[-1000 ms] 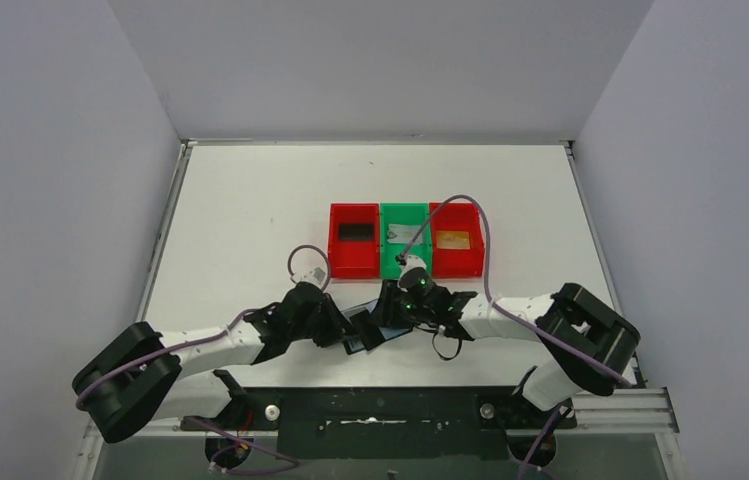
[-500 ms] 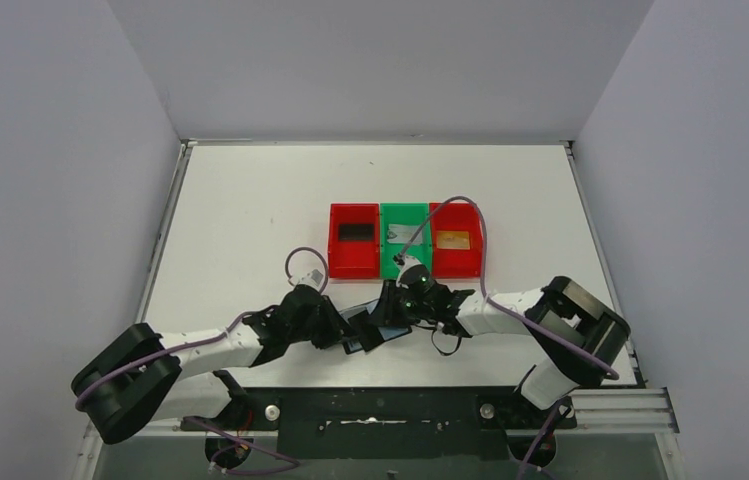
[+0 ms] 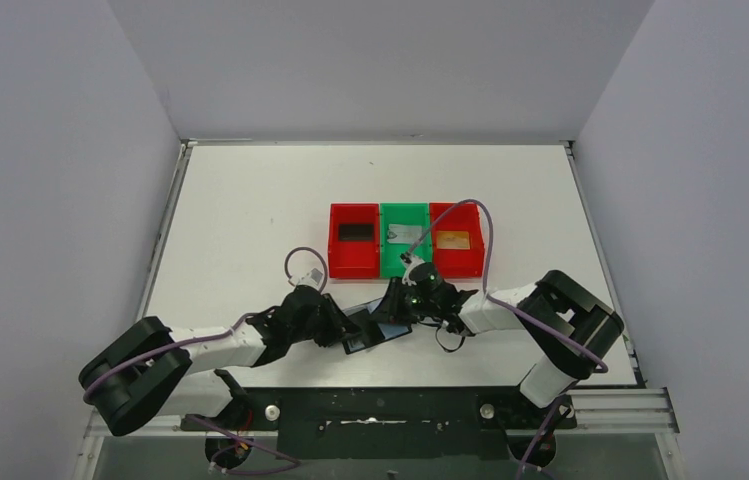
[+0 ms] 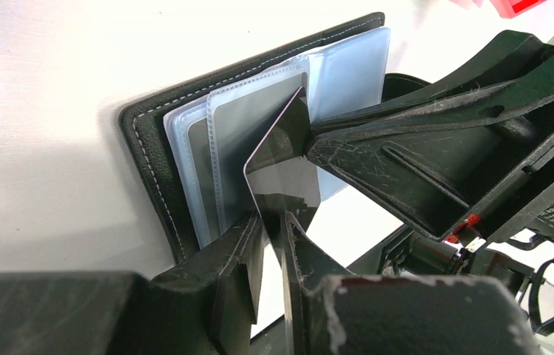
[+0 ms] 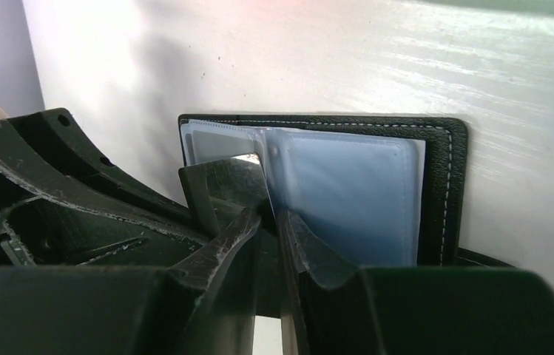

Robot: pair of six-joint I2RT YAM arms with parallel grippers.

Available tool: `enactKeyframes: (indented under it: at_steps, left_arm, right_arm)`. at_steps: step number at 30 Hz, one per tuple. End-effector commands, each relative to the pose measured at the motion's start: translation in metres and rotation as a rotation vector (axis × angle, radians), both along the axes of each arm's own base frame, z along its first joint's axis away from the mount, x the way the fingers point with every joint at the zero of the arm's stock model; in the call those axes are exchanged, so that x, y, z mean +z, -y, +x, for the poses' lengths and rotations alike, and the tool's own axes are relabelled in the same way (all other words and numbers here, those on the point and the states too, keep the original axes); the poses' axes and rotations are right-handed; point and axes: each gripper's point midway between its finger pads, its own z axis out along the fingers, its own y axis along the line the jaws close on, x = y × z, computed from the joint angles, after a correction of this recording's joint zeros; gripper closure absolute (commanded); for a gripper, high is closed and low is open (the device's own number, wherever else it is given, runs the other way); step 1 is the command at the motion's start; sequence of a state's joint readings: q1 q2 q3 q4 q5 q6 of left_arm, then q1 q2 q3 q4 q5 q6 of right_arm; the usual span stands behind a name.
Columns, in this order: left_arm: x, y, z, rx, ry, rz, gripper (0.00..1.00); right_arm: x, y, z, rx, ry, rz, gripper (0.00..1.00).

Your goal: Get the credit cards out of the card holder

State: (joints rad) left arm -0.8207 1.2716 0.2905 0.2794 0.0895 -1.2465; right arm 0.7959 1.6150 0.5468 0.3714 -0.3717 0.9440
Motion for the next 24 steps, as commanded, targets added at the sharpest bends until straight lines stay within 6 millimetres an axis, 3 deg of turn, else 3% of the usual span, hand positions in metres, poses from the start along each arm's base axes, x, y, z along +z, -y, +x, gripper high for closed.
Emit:
enactKeyframes:
  at_steps: [1,5,9,14,17,22,24]
  left_arm:
    - [0.013,0.009,0.013,0.019,0.055,-0.054,0.87]
    - [0.018,0.010,0.015,0.021,0.071,-0.065,1.00]
    - [0.025,0.006,0.014,0.022,0.087,-0.061,1.00]
    - [0.039,-0.004,0.011,0.029,0.123,-0.060,1.00]
    - [0.048,-0.011,0.011,0.042,0.156,-0.070,1.00]
    - [0.073,-0.019,0.016,0.040,0.258,-0.075,1.00]
    - [0.093,-0.020,0.020,0.039,0.329,-0.100,1.00]
  right_arm:
    - [0.012,-0.008,-0.003,0.018,-0.004,0.099,0.85]
    - [0.013,-0.008,-0.002,0.014,0.001,0.107,0.83]
    - [0.023,-0.006,0.003,-0.007,0.040,0.116,0.75]
    - [0.045,-0.003,0.012,-0.017,0.121,0.113,0.57]
    - [0.064,-0.002,0.019,-0.028,0.189,0.122,0.45]
    - [0.103,0.000,0.028,-0.032,0.326,0.168,0.40]
    - [0.122,0.000,0.027,-0.013,0.400,0.215,0.39]
